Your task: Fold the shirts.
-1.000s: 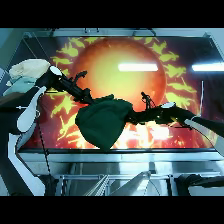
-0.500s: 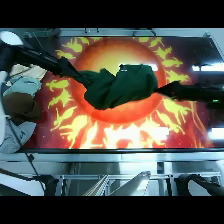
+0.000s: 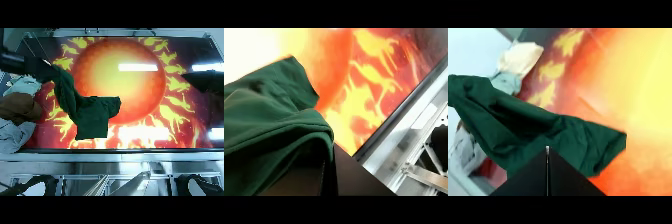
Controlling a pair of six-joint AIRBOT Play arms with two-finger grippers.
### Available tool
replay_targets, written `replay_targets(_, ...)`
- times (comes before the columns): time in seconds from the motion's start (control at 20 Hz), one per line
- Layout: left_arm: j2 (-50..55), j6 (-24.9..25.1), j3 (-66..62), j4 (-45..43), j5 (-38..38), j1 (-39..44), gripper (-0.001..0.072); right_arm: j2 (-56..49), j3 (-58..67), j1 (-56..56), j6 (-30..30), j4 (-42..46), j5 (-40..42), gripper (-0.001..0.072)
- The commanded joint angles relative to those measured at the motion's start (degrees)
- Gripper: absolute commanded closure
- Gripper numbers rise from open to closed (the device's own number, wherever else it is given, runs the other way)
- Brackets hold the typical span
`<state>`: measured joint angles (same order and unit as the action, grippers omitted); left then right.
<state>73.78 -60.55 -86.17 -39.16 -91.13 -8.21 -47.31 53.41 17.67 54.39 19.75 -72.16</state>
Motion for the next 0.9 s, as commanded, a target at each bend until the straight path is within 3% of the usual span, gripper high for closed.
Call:
replay_targets(0.0,-4.20,3.61,15.52,-0.37,4.33,0.22,0.0689,-2.21,-3.69,-7.63,0.11,2.60,-0.33,0.0655)
replay_targets(0.05,-4.11,3.61,18.45,-2.23,5.22,-0.42,0.0603,-3.56,-5.77,-10.43,0.13,2.62,1.14,0.0446)
replay_targets(0.1,-3.91,3.48,20.52,-4.87,6.12,-1.33,0.0351,-5.33,-8.15,-13.55,0.35,2.78,3.13,0.0356)
replay_targets(0.15,-3.28,3.17,21.73,-7.06,6.32,-2.75,0.0136,-7.43,-10.19,-16.59,0.46,3.48,5.49,0.0356)
replay_targets(0.2,-2.62,1.84,22.51,-8.39,6.29,-4.59,-0.0002,-10.25,-11.85,-19.96,0.46,4.35,8.31,0.0356)
replay_targets(0.4,-0.44,0.00,27.28,-9.53,6.67,-13.73,0.0001,-27.50,-12.17,-34.88,-1.51,4.28,16.31,0.0289)
replay_targets(0.45,0.22,0.02,28.96,-9.01,6.73,-15.39,0.0001,-32.33,-10.75,-37.70,-2.45,2.78,16.90,0.0201)
replay_targets(0.65,3.48,0.70,35.01,-4.68,9.70,-14.27,0.0001,-46.51,-2.32,-43.67,-2.54,0.52,16.61,0.0210)
replay_targets(0.75,5.27,3.26,35.74,-0.57,8.79,-9.97,0.0002,-50.27,1.66,-45.00,-2.32,-0.15,16.65,0.0294)
replay_targets(0.85,7.48,3.32,34.91,-0.33,9.20,-3.80,0.0002,-52.17,4.70,-44.96,-1.90,-0.74,16.87,0.0294)
